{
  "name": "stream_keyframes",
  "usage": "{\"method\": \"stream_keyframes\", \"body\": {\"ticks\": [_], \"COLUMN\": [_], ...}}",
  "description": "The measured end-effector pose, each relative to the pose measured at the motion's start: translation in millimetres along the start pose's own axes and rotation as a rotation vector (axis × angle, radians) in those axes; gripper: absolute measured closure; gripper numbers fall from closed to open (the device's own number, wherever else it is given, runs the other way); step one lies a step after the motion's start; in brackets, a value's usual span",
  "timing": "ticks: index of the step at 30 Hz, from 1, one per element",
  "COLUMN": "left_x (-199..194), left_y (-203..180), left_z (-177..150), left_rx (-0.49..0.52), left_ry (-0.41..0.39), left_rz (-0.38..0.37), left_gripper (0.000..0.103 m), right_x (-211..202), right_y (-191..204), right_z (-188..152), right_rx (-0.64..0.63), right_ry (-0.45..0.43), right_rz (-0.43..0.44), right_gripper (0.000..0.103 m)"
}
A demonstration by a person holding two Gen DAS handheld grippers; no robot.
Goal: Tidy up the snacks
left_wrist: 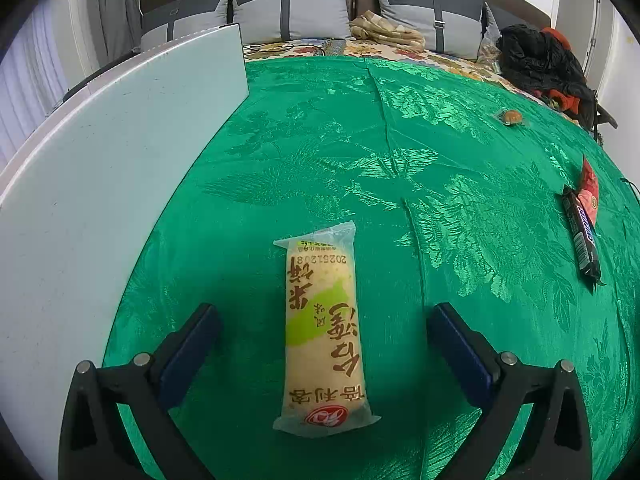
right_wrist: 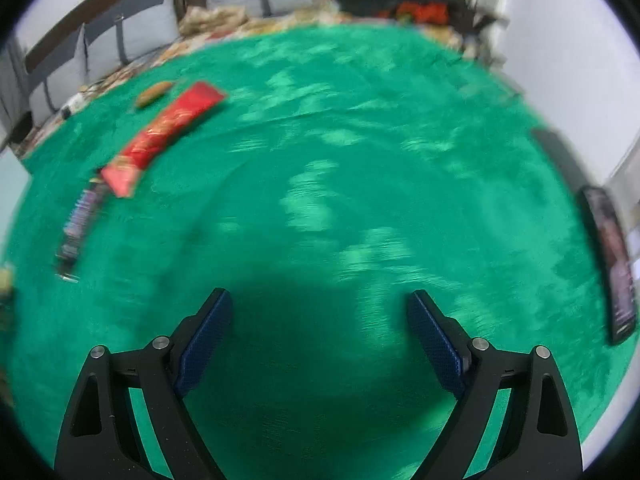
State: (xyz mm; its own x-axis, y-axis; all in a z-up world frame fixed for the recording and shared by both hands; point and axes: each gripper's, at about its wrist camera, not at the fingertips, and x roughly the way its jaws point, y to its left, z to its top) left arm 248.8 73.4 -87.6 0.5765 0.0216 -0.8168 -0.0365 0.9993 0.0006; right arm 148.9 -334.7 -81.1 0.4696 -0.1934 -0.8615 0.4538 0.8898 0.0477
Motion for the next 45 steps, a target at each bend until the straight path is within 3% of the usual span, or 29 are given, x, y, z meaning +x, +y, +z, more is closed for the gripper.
{"method": "stream_keyframes", "body": {"ticks": [1,5,6,10,12,14,17,27,34,37,39,43,45], "left_x": [0.1,-0.1,0.0,-0.2,0.0,-0.3,0.1,-0.4,-0.5,0.1,-0.4,-0.4,-0.4], "left_y": [-0.6,0.2,-0.3,0.3,-0.6,0.2,-0.6,0.3,0.4,-0.4,0.5,-0.2,0.4], "left_z": [0.1,0.0,0.0,-0.1,0.0,0.1,0.0,0.1,0.1,0.0,0.2,0.3,0.1], "left_rx": [0.000,0.000,0.000,0.000,0.000,0.000,0.000,-0.001,-0.001,-0.001,-0.001,-0.001,-0.001], "left_ry": [0.000,0.000,0.000,0.000,0.000,0.000,0.000,0.000,0.000,0.001,0.000,0.001,0.000], "left_rz": [0.000,0.000,0.000,0.000,0.000,0.000,0.000,0.000,0.000,0.000,0.000,0.000,0.000], "left_gripper": [0.000,0.000,0.000,0.000,0.000,0.000,0.000,0.000,0.000,0.000,0.000,0.000,0.000], "right_x": [-6.0,-1.1,5.7,38.1,47.0,45.9,38.5,-11.5,-23.0,-15.9,-13.3,-7.7,-3.9], "right_y": [17.5,97.1,116.1,191.6,204.3,210.8,204.9,136.1,52.1,35.0,35.4,29.7,18.0], "right_z": [6.1,24.9,28.6,41.3,42.2,38.6,30.4,-33.0,-48.2,-42.2,-36.7,-32.2,-27.0], "right_rx": [0.032,-0.015,-0.046,-0.239,-0.260,-0.297,-0.305,-0.411,-0.307,-0.255,-0.252,-0.214,-0.153], "right_ry": [-0.005,0.030,0.049,0.079,0.102,0.080,0.089,0.089,-0.089,-0.117,-0.123,-0.150,-0.135], "right_rz": [0.114,0.269,0.275,0.131,0.117,0.048,0.092,0.146,0.008,0.019,0.009,-0.026,0.009], "right_gripper": [0.013,0.014,0.014,0.016,0.034,0.076,0.085,0.085,0.085,0.082,0.078,0.039,0.032]}}
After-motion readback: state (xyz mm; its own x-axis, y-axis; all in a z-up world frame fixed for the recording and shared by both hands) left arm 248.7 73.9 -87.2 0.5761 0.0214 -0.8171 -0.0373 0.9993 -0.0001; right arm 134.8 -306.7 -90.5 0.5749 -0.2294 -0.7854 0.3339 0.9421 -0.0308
